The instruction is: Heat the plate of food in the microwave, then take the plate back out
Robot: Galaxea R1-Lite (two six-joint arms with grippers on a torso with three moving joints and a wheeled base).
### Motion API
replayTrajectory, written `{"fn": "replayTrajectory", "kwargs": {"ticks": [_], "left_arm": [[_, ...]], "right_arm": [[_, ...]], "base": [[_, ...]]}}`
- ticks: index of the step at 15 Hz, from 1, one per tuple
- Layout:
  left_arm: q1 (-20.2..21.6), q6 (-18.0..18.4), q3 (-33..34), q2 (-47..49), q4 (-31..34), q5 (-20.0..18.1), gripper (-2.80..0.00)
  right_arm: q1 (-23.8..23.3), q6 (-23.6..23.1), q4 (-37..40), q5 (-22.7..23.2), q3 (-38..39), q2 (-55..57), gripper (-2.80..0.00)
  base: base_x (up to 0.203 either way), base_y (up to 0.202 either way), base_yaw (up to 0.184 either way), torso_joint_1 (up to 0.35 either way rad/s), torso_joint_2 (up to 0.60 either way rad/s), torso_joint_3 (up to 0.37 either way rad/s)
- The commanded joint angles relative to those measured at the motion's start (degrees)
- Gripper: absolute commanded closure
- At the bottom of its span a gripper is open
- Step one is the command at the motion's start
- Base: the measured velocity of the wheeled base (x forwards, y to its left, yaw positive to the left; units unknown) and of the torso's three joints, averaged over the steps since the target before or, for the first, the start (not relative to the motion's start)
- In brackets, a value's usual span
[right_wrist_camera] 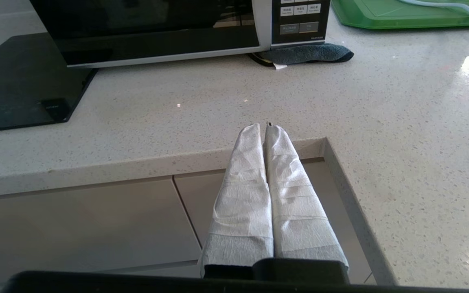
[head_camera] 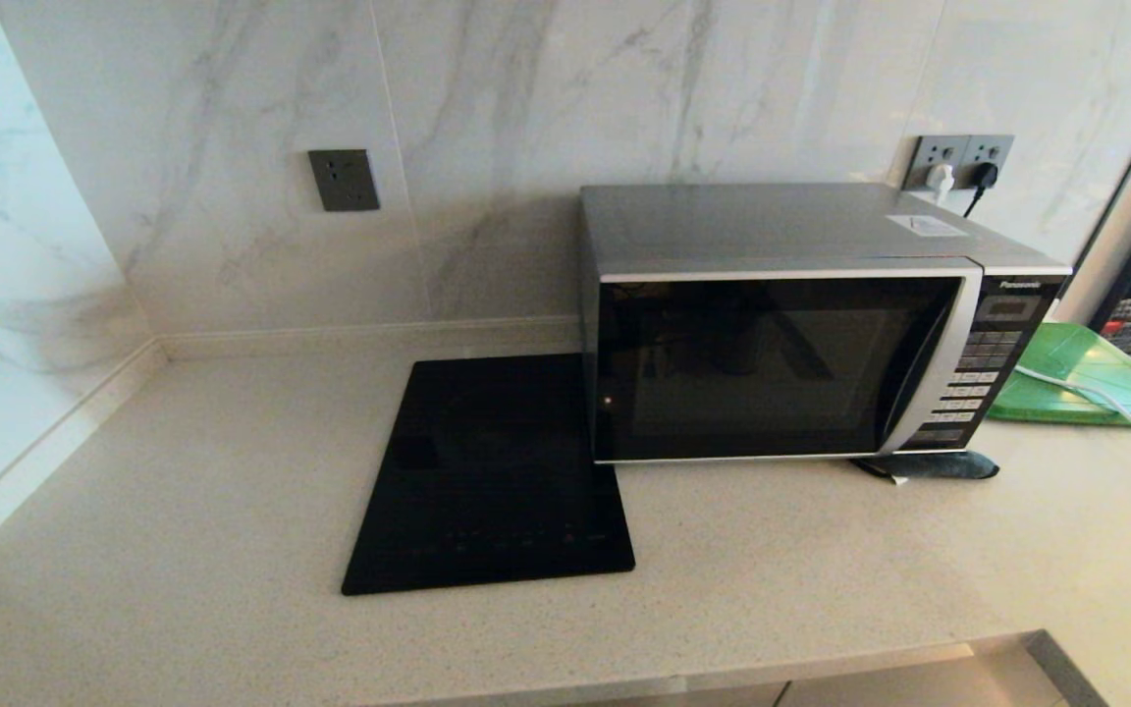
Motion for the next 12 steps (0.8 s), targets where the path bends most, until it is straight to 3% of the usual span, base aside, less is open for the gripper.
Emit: {"fn": "replayTrajectory", "kwargs": {"ticks": [1,12], "left_arm": [[0.0,0.0,0.0,0.1,0.0,0.0,0.0],[0.0,0.0,0.0,0.1,0.0,0.0,0.0]], "right_arm": [[0.0,0.1,0.0,0.0,0.1,0.1,0.0],[0.0,0.1,0.0,0.0,0.1,0.1,0.0]], "base": [[0.0,0.0,0.0,0.0,0.0,0.0],[0.0,0.0,0.0,0.0,0.0,0.0]]}}
